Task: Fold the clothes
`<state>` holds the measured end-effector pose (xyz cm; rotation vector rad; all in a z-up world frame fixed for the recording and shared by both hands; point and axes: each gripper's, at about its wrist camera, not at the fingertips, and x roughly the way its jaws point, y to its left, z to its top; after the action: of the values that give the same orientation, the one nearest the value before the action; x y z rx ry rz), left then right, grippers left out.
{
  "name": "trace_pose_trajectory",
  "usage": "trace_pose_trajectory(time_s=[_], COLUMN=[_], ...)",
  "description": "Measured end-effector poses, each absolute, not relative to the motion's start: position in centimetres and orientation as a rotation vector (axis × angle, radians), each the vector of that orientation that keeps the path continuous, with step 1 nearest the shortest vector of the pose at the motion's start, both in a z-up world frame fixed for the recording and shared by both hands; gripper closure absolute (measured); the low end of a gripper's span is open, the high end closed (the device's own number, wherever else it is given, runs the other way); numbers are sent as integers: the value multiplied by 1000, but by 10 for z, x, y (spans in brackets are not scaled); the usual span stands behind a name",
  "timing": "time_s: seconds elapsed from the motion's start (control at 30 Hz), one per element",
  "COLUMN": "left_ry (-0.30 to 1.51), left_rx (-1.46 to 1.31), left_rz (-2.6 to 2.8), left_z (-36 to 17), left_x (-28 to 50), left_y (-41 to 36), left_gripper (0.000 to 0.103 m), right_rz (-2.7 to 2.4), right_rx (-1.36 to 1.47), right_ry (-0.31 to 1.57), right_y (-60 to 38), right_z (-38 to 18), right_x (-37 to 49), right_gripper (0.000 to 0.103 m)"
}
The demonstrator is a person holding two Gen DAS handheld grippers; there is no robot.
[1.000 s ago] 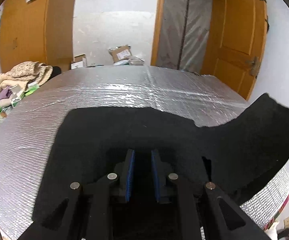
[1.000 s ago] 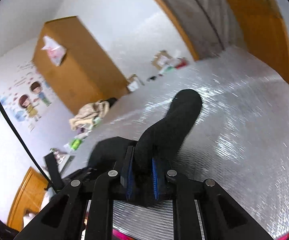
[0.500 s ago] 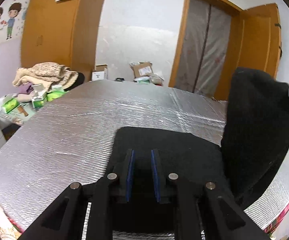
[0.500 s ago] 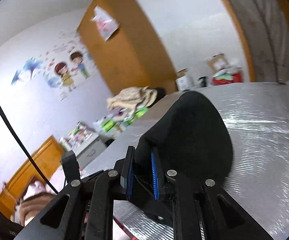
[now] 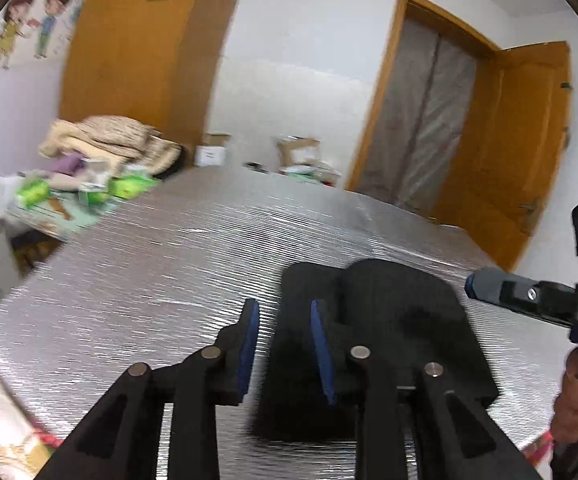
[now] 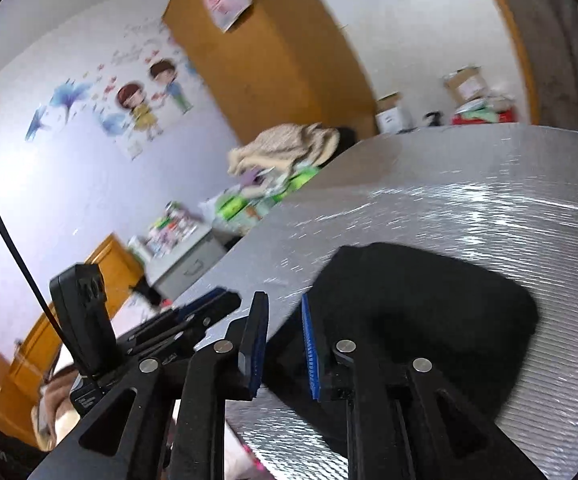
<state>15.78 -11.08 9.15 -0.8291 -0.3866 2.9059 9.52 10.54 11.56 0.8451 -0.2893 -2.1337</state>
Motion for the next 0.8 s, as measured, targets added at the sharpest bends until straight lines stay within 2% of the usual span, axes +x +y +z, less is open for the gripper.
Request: trace_pose_trajectory(time_s=[0.07, 0.13, 0.37, 0.4, 0.47, 0.5, 0.53, 0.63, 0.8], left_ry=[-397, -417, -455, -474, -491, -482, -482, -505, -519], left_rx=[-833, -865, -1054, -1074, -1099, -1086, -1070, -1001, -880], left_rz=[2826, 2739, 2638, 2628, 2614, 2613, 2613, 2622, 2632], left_z=[88, 80, 46, 44, 41, 42, 43, 51, 80], left_x=[149, 139, 113, 112, 111, 113, 114, 124, 142], left_y=[-101, -90, -69, -70, -71, -73, -74, -82, -90], left_gripper=[60, 57, 58, 61, 76, 81, 90, 93, 94], right_rz=[-2183, -2223, -2314, -2330, -2365, -2376, -2384, -2401, -2399], right_rx=[854, 877, 956, 953, 942, 937, 930, 898, 880], right_ry=[-327, -357, -425, -425, -424, -425, -428, -441, -470], right_y=[127, 147, 189, 191, 195, 196, 197, 203, 215], right_z=[110, 102, 71, 68, 66, 66, 65, 65, 65], right_x=[96, 95, 102, 104, 107, 108, 109, 113, 119], right_gripper=[82, 81, 80, 80, 80, 79, 76, 67, 67])
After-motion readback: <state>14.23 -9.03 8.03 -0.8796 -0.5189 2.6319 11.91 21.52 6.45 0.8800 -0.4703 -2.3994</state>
